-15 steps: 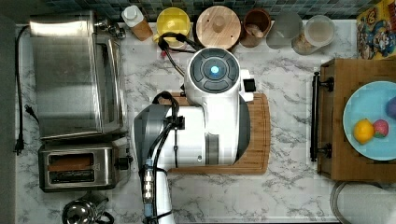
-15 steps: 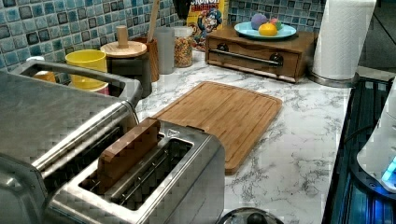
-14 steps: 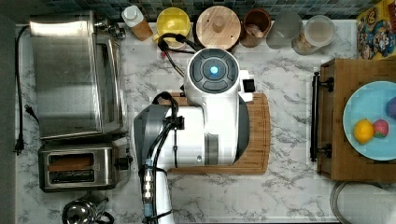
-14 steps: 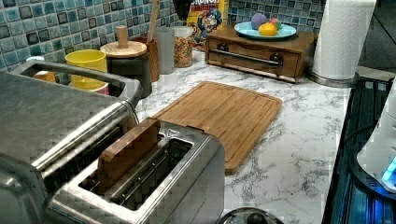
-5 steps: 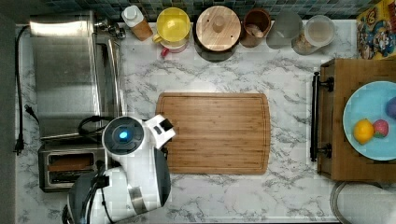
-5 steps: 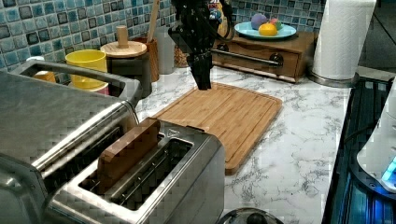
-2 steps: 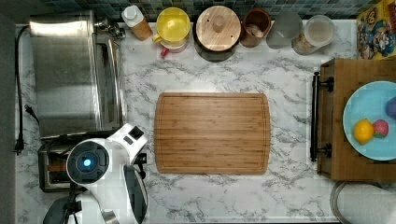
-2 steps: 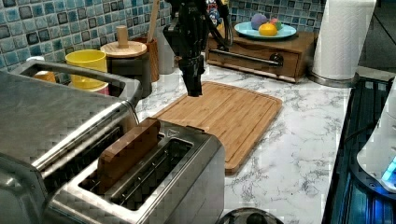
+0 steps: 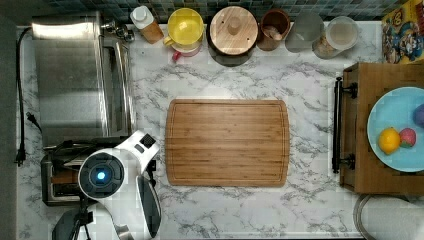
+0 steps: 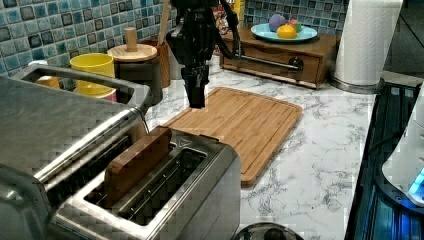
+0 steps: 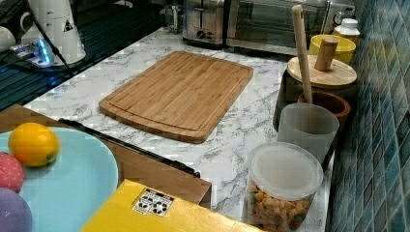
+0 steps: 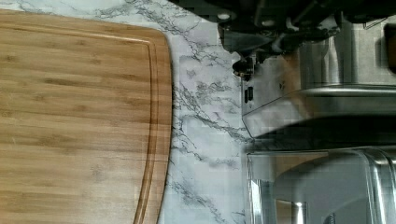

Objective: Turn on the toaster.

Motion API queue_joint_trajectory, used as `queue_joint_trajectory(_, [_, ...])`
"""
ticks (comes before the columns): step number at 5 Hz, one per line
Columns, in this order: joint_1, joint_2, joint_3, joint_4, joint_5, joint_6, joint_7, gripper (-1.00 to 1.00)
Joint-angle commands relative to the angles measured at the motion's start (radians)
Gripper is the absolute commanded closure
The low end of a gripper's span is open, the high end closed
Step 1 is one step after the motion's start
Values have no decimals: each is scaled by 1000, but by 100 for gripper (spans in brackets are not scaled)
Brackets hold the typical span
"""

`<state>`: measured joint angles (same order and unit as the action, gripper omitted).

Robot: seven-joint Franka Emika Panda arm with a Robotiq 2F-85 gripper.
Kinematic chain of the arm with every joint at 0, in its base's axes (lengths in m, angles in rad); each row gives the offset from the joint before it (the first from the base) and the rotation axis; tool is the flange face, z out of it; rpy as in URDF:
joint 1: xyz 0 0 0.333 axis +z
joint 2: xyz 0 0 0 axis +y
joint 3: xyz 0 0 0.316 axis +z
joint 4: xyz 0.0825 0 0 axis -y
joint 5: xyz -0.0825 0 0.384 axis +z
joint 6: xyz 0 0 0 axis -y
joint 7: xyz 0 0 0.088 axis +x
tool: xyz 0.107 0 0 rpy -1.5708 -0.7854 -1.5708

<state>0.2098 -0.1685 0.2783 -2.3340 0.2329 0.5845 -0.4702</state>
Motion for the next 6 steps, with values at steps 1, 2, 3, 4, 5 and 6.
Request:
queue_joint_trajectory(1, [47, 7, 23, -43, 130, -18, -128, 100])
queue_joint_trajectory(2, [43, 48, 36, -28, 73, -24, -70, 100])
queue_joint_trajectory(3, [40, 76, 40, -21, 48, -13, -35, 100])
queue_joint_trajectory(4, [43, 89, 43, -23, 54, -7, -33, 100])
queue_joint_trajectory(5, [46, 130, 51, -13, 77, -14, -50, 100])
queue_joint_trajectory(6, [40, 199, 68, 1, 2, -7, 33, 100])
